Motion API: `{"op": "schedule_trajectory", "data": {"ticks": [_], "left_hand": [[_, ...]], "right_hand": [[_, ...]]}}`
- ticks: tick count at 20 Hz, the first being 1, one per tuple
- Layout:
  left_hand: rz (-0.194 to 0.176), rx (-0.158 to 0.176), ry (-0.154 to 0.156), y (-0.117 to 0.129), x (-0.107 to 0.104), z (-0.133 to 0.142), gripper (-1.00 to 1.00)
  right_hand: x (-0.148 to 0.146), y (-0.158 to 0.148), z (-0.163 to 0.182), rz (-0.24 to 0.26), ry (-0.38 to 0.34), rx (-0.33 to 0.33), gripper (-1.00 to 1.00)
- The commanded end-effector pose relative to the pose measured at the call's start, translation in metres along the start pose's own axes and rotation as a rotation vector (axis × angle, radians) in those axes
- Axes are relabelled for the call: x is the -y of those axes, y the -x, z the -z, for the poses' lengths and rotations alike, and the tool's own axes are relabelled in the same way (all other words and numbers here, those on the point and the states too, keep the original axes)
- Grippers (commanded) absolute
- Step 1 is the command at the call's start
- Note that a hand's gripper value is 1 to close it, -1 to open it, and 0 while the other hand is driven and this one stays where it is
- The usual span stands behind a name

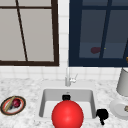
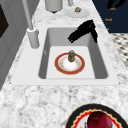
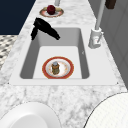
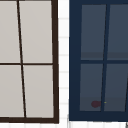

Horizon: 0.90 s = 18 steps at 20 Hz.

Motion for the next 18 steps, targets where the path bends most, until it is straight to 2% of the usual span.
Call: {"op": "schedule_trajectory", "data": {"ticks": [1, 6, 7, 8, 15, 18], "left_hand": [[-0.025, -0.016, 0.026, -0.003, 0.012, 0.009, -1.0], [-0.034, -0.017, 0.027, -0.013, 0.031, 0.027, -1.0], [-0.041, -0.003, 0.028, -0.013, 0.032, 0.028, -1.0], [-0.028, 0.001, 0.028, -0.013, 0.03, 0.03, -1.0], [-0.013, -0.012, 0.027, -0.013, 0.034, 0.05, -1.0], [-0.029, -0.001, 0.037, -0.022, 0.043, 0.061, -1.0]], "right_hand": [[0.0, 0.0, 0.0, 0.0, 0.0, 0.0, 0.0], [0.0, 0.0, 0.0, 0.0, 0.0, 0.0, 0.0], [0.0, 0.0, 0.0, 0.0, 0.0, 0.0, 0.0], [0.0, 0.0, 0.0, 0.0, 0.0, 0.0, 0.0], [0.0, 0.0, 0.0, 0.0, 0.0, 0.0, 0.0], [0.0, 0.0, 0.0, 0.0, 0.0, 0.0, 0.0]]}}
